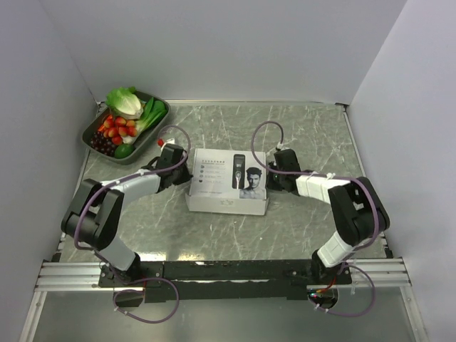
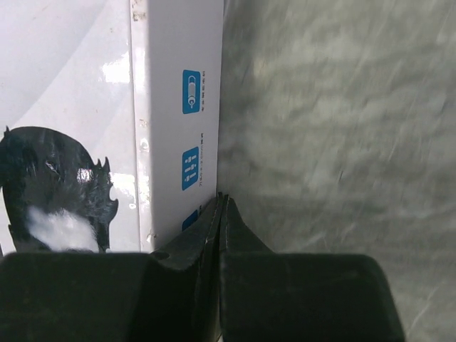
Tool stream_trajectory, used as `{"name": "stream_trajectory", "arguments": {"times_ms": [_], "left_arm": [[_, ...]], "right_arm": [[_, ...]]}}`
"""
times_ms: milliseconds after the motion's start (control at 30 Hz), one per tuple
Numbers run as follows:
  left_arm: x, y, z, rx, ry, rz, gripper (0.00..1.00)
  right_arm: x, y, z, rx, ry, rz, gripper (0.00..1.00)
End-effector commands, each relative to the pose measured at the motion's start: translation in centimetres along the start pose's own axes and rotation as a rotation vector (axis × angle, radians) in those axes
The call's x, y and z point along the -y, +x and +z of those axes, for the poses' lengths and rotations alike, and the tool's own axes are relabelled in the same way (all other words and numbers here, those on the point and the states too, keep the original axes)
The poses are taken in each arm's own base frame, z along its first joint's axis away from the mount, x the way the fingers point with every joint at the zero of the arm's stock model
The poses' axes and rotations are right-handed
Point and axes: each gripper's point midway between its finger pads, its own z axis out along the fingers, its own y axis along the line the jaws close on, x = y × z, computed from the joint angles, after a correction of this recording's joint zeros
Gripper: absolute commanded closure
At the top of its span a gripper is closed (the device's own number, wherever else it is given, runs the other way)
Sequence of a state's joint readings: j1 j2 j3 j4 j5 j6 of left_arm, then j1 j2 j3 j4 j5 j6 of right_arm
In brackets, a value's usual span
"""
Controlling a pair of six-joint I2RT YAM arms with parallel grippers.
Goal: Sort the hair-cutting tools
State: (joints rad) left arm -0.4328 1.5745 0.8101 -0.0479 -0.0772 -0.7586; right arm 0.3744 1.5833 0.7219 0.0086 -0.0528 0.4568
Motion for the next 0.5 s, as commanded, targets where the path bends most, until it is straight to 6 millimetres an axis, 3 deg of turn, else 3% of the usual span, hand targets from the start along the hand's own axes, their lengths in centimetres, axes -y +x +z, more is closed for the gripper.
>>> {"name": "stream_trajectory", "arguments": {"times_ms": [0, 133, 467], "left_arm": [[7.4, -2.2, 0.1, 0.004, 0.255, 0.026, 0.99], [7.7, -1.8, 0.7, -0.019, 0.270, 0.024, 0.99], [7.3, -0.5, 0.7, -0.041, 0.293, 0.011, 0.99]], "right_arm": [[-4.0, -5.7, 1.1, 0.122, -0.149, 0.011, 1.00], [-4.6, -8.1, 1.1, 0.144, -0.142, -0.020, 1.00], [-4.7, -9.5, 1.1, 0.149, -0.126, -0.062, 1.00]]}}
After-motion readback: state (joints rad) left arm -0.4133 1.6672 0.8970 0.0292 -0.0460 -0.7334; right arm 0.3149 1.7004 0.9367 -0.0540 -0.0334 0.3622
